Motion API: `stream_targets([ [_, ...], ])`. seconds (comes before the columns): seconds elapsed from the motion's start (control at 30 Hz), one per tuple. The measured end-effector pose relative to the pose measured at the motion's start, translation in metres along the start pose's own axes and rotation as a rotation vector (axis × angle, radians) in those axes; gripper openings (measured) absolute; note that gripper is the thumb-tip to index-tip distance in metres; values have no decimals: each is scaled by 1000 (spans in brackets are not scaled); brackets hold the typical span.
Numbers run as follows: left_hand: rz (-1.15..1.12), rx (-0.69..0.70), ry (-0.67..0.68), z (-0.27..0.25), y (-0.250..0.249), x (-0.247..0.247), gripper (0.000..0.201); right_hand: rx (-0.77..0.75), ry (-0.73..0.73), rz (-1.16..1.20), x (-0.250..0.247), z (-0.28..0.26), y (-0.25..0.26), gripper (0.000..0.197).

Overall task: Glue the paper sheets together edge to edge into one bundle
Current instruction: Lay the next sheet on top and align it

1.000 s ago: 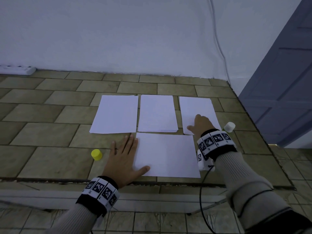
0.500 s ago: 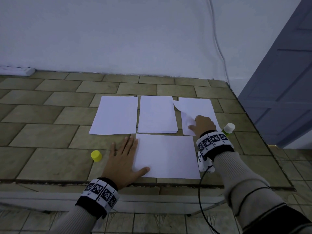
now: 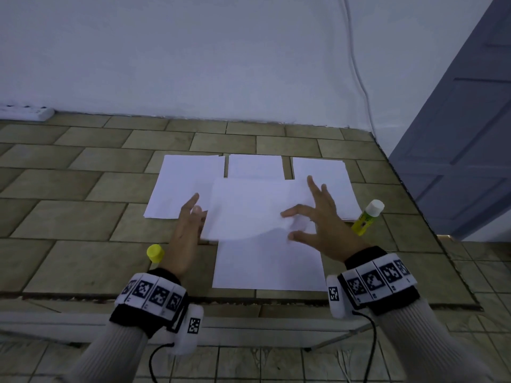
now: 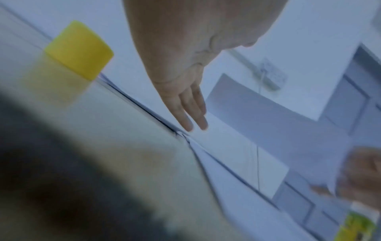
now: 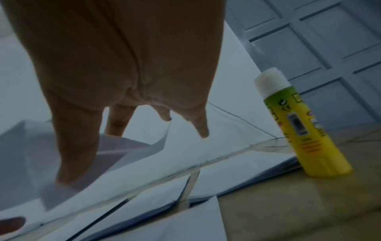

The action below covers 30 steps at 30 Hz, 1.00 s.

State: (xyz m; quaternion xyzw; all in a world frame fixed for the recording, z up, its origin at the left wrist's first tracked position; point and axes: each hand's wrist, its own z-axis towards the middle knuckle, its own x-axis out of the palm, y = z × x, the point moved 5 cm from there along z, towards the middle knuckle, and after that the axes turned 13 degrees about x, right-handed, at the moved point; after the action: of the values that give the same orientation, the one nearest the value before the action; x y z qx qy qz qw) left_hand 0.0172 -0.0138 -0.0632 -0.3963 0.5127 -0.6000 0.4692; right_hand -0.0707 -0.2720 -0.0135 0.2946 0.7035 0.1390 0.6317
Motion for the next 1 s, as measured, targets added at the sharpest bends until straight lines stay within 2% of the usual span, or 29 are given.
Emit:
stream_targets([
  [0.03, -42, -35, -6, 3, -2, 1, 30, -18, 32, 7, 4, -3, -1, 42],
  [0.1, -45, -49, 81, 3, -6, 8, 36, -43, 71, 27, 8, -7, -3, 42],
  [0.2, 4, -21, 220, -1, -5, 11, 38, -59, 49, 26, 10, -11, -7, 51],
  [0.3, -24, -14, 213, 1, -2, 10, 35, -17, 52, 119, 10, -10, -17, 64],
  [0.4, -37, 20, 209, 1, -5, 13, 34, 53, 145, 379, 7, -8, -26, 55],
  [0.5, -45, 22, 224, 1, -4, 14, 31, 114, 146, 507, 0, -8, -31, 42],
  [0.73, 128, 68, 257, 1, -1, 15, 25, 218, 61, 348, -3, -10, -43, 37],
  [0.8, 176, 40, 282, -1, 2, 16, 23, 242, 32, 329, 1, -14, -46, 38],
  [0.83, 191, 9, 316, -2, 4, 16, 23, 244, 14, 303, 3, -16, -47, 39],
  [0.93, 274, -88, 460, -6, 10, 18, 39, 252, -3, 180, 10, -19, -50, 42],
  [1.0, 353, -96, 506, -9, 8, 20, 43, 264, 10, 151, 16, -20, -50, 45],
])
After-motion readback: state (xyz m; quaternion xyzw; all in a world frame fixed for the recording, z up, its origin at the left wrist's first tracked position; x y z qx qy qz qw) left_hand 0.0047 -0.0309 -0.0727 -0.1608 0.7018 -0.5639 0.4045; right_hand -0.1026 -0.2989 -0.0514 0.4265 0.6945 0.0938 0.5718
